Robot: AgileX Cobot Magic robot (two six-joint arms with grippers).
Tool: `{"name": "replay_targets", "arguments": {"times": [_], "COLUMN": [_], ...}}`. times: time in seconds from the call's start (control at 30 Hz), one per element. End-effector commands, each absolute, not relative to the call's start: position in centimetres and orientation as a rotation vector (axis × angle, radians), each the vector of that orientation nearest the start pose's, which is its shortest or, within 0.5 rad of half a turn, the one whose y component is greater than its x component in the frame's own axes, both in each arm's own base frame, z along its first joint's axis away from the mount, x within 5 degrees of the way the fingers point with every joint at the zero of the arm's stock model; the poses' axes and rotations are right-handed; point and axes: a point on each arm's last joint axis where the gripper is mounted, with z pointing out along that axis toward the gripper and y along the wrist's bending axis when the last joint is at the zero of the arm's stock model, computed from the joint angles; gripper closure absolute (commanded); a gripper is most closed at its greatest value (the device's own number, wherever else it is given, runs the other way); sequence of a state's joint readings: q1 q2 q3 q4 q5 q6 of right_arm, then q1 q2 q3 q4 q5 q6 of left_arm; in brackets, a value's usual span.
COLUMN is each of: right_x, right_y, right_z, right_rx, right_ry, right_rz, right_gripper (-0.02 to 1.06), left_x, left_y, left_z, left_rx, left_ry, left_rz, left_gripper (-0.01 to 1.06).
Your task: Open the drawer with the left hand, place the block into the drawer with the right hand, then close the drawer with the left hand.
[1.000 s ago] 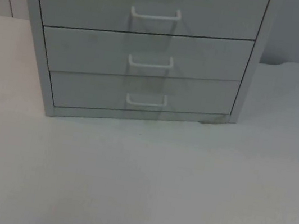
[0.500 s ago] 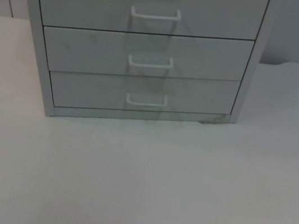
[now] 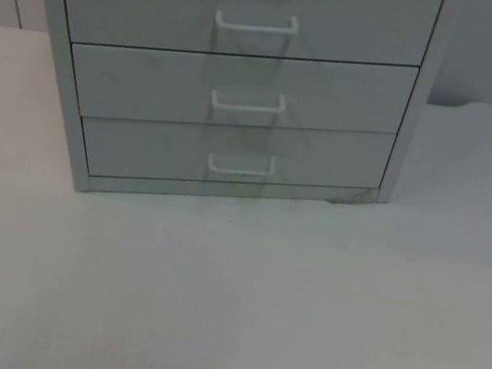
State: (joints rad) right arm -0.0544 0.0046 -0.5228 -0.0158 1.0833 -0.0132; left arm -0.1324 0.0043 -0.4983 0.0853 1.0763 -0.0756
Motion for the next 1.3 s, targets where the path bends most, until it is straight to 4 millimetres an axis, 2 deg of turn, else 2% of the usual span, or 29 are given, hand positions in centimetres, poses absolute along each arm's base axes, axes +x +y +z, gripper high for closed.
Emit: {"name": "replay_targets", "arguments": {"times": [0.0, 0.03, 0.33, 1.27], "right_x": [-0.76, -0.76, -0.76, -0.76], "right_y": [-0.12, -0.12, -0.12, -0.05], "right_z": [28.02, 28.02, 28.02, 28.02], "right_rx": [0.048, 0.048, 0.048, 0.049], "right_ry": [2.047, 2.047, 2.047, 2.046], "right_rz": [-0.068, -0.068, -0.068, -0.056], "right_gripper": [-0.01, -0.01, -0.01, -0.01], "left_x": [-0.42, -0.43, -0.48, -0.49], "left_y": [0.77, 0.73, 0.2, 0.12], "left_z": [27.48, 27.48, 27.45, 27.45], "left_rx": [0.049, 0.049, 0.137, 0.143], "left_ry": [2.062, 2.062, 2.062, 2.061], "left_rz": [-0.019, -0.025, -0.055, -0.063], "left_gripper": [0.09, 0.0, 0.0, 0.0]}}
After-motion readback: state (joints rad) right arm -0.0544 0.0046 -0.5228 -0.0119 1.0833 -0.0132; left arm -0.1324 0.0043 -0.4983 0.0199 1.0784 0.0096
